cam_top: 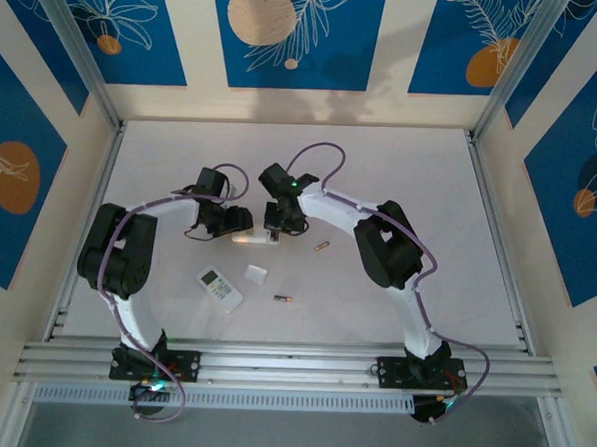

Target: Load the batteries into the remote control

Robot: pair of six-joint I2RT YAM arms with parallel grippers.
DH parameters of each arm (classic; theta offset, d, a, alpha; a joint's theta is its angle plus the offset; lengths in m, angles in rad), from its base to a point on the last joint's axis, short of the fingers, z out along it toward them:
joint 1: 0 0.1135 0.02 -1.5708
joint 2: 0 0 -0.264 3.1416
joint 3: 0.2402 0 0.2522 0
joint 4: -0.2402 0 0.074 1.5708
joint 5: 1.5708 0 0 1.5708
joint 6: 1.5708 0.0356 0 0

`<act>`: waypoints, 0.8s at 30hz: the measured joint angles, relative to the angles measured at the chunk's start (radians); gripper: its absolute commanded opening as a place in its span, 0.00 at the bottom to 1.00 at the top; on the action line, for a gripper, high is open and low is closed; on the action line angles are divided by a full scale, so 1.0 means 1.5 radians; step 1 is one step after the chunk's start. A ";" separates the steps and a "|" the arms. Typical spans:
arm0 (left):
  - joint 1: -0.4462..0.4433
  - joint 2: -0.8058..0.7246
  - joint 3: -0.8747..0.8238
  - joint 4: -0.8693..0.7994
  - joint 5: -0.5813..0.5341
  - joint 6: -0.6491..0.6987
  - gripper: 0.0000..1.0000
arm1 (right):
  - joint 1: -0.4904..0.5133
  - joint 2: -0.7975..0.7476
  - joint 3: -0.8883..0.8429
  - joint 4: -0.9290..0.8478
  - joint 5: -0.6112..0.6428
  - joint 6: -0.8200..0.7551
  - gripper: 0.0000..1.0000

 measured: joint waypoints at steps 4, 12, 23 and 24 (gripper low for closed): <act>0.000 -0.005 -0.009 0.010 0.000 0.000 0.57 | 0.000 -0.008 -0.016 0.011 -0.006 0.010 0.09; 0.000 -0.006 -0.011 0.014 0.000 -0.002 0.58 | -0.006 -0.004 -0.001 -0.008 -0.027 0.016 0.09; -0.003 -0.006 0.014 -0.038 0.000 0.001 0.72 | -0.005 -0.002 0.052 -0.120 -0.042 -0.040 0.22; -0.003 -0.006 0.017 -0.048 -0.001 0.003 0.74 | -0.004 -0.007 0.052 -0.126 -0.042 -0.043 0.23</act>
